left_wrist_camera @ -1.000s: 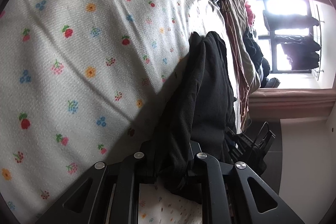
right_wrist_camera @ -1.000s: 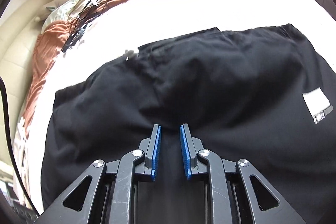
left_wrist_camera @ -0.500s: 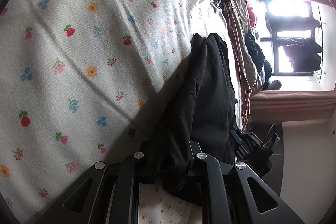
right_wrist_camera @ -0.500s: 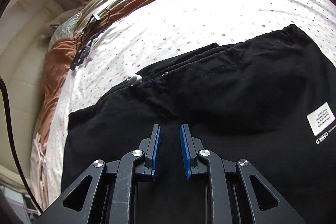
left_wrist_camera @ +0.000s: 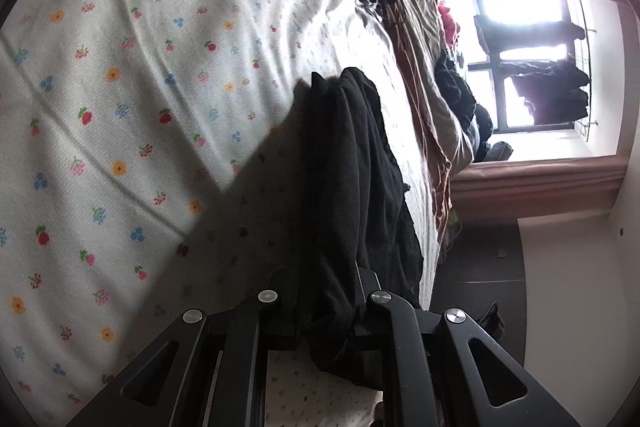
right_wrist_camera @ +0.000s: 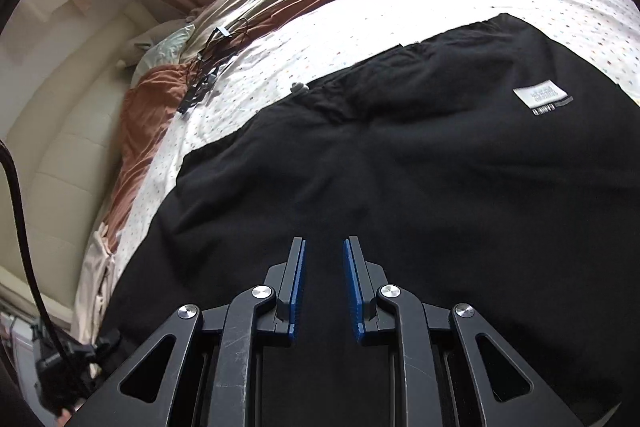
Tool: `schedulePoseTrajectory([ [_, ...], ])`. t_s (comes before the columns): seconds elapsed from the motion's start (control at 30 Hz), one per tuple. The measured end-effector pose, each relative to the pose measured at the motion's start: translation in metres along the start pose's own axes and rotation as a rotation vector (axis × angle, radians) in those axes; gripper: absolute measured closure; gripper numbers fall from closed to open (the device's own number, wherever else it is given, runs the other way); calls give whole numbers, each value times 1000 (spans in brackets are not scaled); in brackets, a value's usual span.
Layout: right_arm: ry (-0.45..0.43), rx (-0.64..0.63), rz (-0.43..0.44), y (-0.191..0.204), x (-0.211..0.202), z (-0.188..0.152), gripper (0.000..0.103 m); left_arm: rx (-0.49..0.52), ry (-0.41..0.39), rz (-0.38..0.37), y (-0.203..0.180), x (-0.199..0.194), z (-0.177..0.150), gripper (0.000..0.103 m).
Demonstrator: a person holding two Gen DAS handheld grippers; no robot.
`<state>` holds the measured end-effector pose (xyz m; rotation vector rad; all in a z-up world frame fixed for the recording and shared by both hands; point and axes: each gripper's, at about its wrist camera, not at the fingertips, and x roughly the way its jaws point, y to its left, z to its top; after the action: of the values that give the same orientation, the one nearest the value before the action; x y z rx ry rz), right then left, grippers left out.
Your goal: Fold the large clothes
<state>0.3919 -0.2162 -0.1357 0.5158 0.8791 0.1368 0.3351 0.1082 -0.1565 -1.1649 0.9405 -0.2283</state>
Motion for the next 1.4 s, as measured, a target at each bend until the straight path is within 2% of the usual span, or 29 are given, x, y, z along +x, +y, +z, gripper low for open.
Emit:
schedulePoseTrajectory([
  [0.13,39,17,-4,-8,3,-18,83,26,-9,-26,-18,-3,0,89],
  [0.37,27,-14,-8,-4,-7,-34,83,87,-10,-45,-48,-9,-2,89],
  [0.73,135,16,16,-12,-5,-65,84,230,-10,-34,-107,-1,-18,89],
  [0.93,196,75,86,-27,-16,-80,90,320,-6,-46,-148,8,-40,89],
  [1.07,165,100,160,-37,-35,-82,90,388,-5,-60,-179,14,-55,89],
  [1.4,-20,151,171,-87,-114,-77,90,519,45,-61,-238,49,-100,89],
])
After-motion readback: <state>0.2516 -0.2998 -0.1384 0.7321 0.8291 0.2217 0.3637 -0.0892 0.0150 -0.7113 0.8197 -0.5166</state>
